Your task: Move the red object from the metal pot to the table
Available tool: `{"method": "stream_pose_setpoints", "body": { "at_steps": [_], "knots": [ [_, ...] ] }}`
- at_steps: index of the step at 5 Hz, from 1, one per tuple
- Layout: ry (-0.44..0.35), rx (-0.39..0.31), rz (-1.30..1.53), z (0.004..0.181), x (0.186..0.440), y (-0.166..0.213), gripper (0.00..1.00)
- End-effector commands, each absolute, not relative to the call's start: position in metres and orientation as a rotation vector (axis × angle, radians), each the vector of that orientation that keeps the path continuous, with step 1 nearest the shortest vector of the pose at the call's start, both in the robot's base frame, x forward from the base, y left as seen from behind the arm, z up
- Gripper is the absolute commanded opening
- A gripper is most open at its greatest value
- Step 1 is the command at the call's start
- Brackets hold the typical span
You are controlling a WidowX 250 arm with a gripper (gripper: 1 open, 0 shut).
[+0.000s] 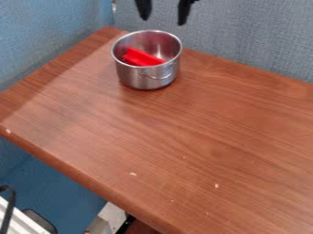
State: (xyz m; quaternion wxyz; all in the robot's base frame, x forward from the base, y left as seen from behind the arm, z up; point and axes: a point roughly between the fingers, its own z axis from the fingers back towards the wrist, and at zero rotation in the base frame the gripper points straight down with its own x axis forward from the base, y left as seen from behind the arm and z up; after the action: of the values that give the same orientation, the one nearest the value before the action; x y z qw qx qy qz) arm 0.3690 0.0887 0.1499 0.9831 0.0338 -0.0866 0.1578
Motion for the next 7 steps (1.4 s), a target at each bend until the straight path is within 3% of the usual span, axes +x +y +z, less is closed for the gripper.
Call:
{"method": "stream_pose_setpoints", "body": {
  "at_steps": [1, 3, 7],
  "knots": [
    [-0.230, 0.078, 0.308, 0.163, 0.368, 0.095, 1.00],
    [-0.225, 0.075, 0.274, 0.137, 0.366, 0.084, 1.00],
    [-0.152, 0.101, 0.394, 0.116, 0.353, 0.103, 1.00]
  ]
}}
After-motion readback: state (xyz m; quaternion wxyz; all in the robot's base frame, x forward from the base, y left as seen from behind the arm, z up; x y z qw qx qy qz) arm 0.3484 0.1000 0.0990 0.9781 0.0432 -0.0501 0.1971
